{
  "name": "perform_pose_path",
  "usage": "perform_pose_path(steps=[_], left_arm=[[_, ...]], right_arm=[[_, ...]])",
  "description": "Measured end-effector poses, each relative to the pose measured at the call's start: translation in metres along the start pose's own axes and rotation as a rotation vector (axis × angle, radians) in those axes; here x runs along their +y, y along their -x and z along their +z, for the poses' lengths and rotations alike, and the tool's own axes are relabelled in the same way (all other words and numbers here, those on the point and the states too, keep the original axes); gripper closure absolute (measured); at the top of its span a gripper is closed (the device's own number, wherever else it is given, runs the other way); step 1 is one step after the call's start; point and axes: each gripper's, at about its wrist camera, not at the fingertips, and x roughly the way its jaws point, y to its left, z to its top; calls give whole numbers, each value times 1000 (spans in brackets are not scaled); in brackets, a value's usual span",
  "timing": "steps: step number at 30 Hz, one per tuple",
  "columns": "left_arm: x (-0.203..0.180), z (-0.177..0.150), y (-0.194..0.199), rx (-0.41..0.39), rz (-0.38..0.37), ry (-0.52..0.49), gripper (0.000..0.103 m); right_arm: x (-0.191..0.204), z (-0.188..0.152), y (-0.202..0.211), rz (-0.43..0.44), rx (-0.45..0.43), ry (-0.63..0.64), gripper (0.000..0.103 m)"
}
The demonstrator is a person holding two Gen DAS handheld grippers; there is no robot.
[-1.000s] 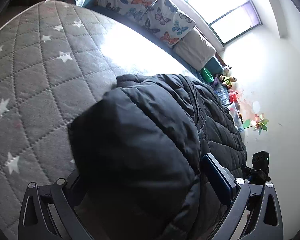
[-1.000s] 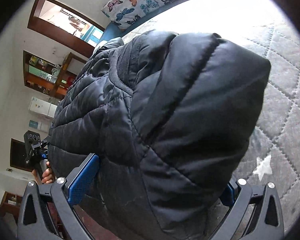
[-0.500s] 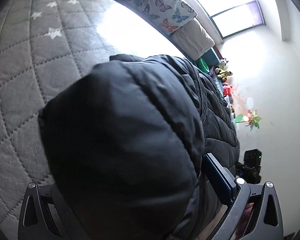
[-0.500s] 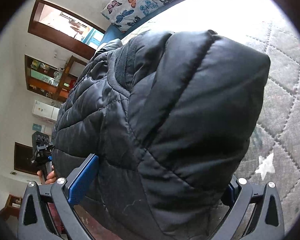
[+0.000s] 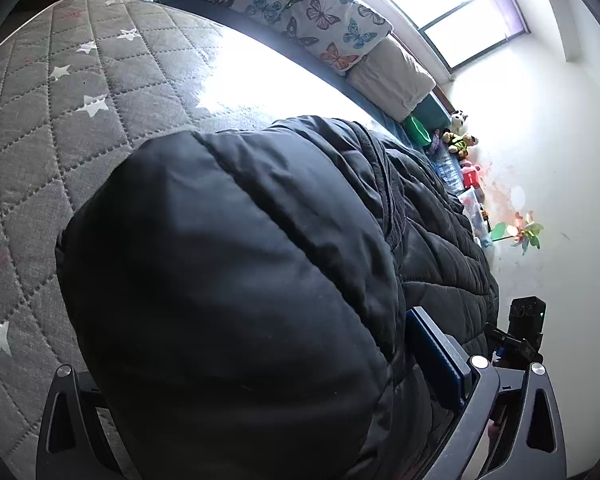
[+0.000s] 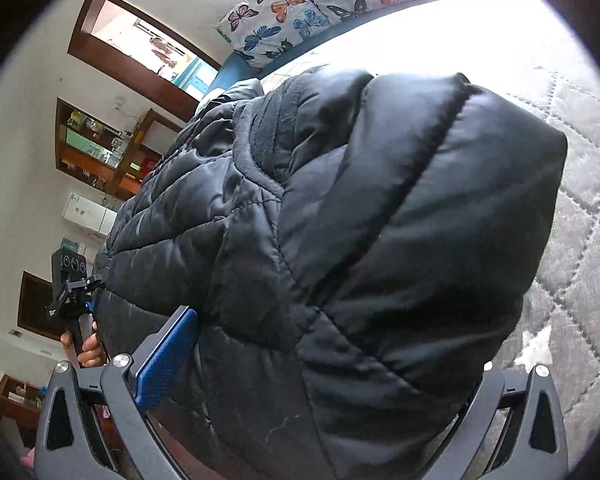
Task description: Fold large clothes
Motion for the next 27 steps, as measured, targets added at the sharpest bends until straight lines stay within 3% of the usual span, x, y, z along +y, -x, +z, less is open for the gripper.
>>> perform_pose_path(steps=[8, 12, 14, 17, 21, 27], left_arm=[[2, 6, -6, -2, -6, -10, 0], [-22, 2, 4, -42, 41, -125, 22], [-37, 0, 9, -58, 63, -179, 33], [-59, -4, 14, -89, 106, -236, 45], [-83, -14, 19, -125, 149, -283, 51], [-107, -21, 19, -129, 143, -311, 55]], right_arm=[[-6, 5, -1, 65, 30, 11, 0], [7, 0, 2, 10, 1, 57, 2], [12, -3, 11, -11, -38, 79, 24], [23, -8, 28, -41, -87, 106, 43], [43, -14, 32, -116, -113, 168, 50], [56, -23, 47, -171, -155, 224, 55]])
